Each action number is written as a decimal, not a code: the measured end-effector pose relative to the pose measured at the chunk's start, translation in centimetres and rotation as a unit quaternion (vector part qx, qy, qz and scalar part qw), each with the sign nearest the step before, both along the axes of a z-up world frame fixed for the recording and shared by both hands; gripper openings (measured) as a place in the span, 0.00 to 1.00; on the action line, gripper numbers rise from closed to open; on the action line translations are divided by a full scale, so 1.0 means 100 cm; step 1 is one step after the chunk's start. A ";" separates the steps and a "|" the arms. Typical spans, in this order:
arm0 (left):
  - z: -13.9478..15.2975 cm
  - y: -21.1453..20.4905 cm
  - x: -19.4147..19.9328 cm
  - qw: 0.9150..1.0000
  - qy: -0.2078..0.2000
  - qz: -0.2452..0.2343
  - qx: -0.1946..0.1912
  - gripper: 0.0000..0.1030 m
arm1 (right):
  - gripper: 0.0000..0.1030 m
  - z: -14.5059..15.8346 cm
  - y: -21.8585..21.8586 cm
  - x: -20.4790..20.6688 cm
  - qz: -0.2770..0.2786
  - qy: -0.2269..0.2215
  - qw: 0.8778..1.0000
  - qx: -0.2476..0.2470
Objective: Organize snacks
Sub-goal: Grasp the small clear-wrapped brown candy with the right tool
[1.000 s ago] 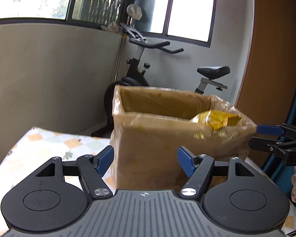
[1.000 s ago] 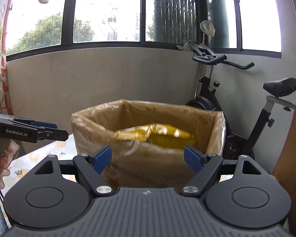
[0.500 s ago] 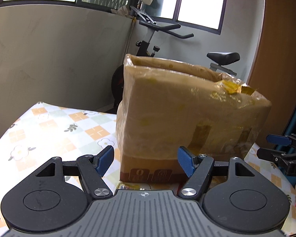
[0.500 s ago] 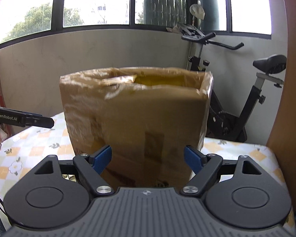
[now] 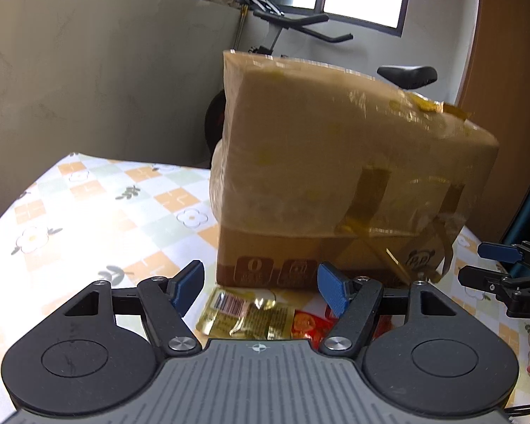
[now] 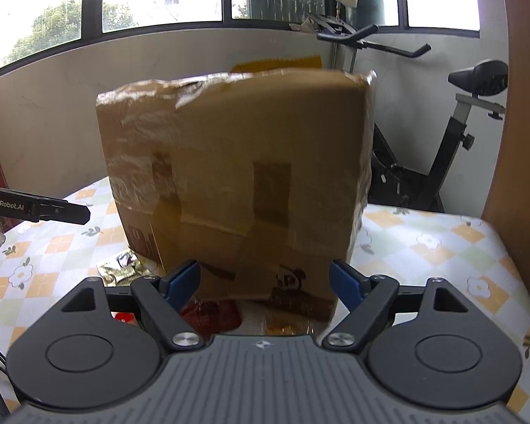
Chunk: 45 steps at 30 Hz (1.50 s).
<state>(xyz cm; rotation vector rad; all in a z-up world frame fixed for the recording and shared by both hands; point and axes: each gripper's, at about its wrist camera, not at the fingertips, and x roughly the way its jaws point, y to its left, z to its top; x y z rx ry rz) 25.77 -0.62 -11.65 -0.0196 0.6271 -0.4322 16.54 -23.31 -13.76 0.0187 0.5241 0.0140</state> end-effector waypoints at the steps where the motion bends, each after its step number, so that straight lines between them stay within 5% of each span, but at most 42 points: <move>1: -0.002 0.000 -0.001 1.000 0.002 0.000 0.001 0.71 | 0.80 -0.003 -0.001 -0.001 -0.001 0.003 1.000 0.001; 21: -0.033 -0.009 -0.004 0.999 0.049 -0.008 0.012 0.71 | 0.79 -0.047 -0.017 0.027 -0.022 0.067 0.997 0.026; 35: -0.042 -0.008 -0.006 0.998 0.065 -0.008 0.011 0.71 | 0.76 -0.059 0.005 0.029 0.062 0.141 0.987 0.043; 40: -0.042 -0.007 -0.007 0.998 0.067 -0.009 0.009 0.71 | 0.76 -0.049 0.007 0.031 0.068 0.117 0.991 -0.001; 45: -0.042 -0.008 -0.009 0.998 0.069 -0.009 0.008 0.71 | 0.76 -0.047 -0.006 0.048 0.070 0.101 0.992 0.005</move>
